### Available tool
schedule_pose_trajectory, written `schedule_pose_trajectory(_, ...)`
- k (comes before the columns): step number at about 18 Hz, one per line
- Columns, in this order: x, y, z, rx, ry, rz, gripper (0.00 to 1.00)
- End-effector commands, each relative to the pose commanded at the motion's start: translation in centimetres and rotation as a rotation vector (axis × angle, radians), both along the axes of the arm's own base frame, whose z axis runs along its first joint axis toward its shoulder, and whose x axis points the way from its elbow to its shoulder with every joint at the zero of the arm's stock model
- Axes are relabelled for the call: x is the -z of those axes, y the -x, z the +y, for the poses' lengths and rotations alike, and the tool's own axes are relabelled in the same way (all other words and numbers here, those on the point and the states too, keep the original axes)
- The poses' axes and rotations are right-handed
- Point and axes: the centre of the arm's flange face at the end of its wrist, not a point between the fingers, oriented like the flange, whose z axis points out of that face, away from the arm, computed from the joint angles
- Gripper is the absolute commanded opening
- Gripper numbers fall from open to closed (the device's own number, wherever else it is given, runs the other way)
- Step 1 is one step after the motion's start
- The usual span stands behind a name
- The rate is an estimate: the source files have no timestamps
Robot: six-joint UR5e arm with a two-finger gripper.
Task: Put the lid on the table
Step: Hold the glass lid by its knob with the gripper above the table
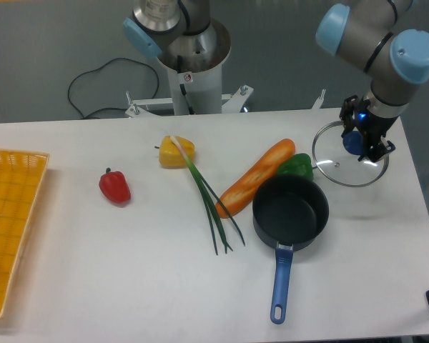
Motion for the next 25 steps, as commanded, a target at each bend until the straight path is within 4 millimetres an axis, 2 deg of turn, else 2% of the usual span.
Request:
schedule_pose_trajectory(3, 0.6, -0.2, -0.2, -0.002, 0.002, -0.01, 0.62)
schedule_pose_trajectory(16, 0.7, 0.1, -0.2, -0.001, 0.0, 0.009, 0.62)
schedule_pose_trajectory(25, 2.8, 1.5, 0.0, 0.002, 0.0, 0.03, 0.62)
